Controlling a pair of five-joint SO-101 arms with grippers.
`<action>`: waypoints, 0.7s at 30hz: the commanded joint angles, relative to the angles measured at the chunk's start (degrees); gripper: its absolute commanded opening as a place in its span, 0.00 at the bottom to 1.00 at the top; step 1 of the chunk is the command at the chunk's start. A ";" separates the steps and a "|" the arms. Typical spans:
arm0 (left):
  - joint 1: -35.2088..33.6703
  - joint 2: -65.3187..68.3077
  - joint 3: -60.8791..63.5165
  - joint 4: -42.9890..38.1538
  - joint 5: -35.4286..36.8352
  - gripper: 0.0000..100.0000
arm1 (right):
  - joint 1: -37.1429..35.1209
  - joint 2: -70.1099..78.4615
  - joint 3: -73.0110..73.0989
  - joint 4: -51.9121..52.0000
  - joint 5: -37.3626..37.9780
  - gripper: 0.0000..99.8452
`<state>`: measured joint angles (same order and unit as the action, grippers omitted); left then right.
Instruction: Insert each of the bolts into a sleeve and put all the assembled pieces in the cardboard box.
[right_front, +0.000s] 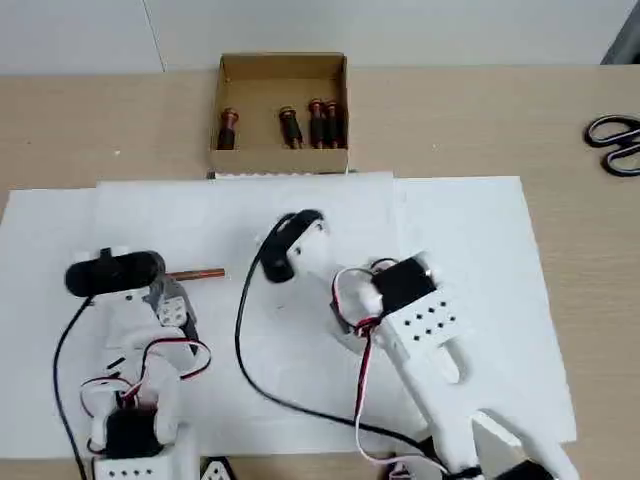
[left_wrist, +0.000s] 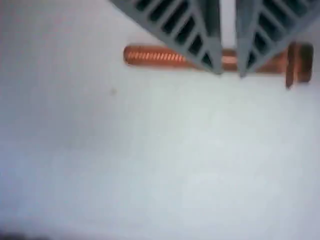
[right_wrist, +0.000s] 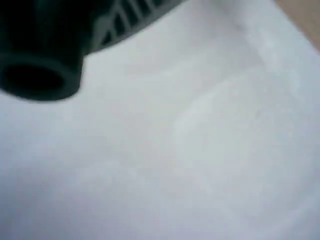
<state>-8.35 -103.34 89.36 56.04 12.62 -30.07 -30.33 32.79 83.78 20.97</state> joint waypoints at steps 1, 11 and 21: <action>0.26 -0.18 -4.35 1.14 0.18 0.01 | 4.53 -0.13 -3.52 3.38 -3.16 0.00; 0.26 0.00 -17.45 14.68 -0.09 0.01 | 14.64 -0.66 -3.69 9.36 -2.64 0.00; 0.18 23.38 -42.86 18.81 -0.97 0.01 | 17.45 -0.66 -3.69 9.36 -3.08 0.00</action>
<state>-8.35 -88.31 56.13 74.24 12.09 -12.92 -30.33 32.18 93.10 18.42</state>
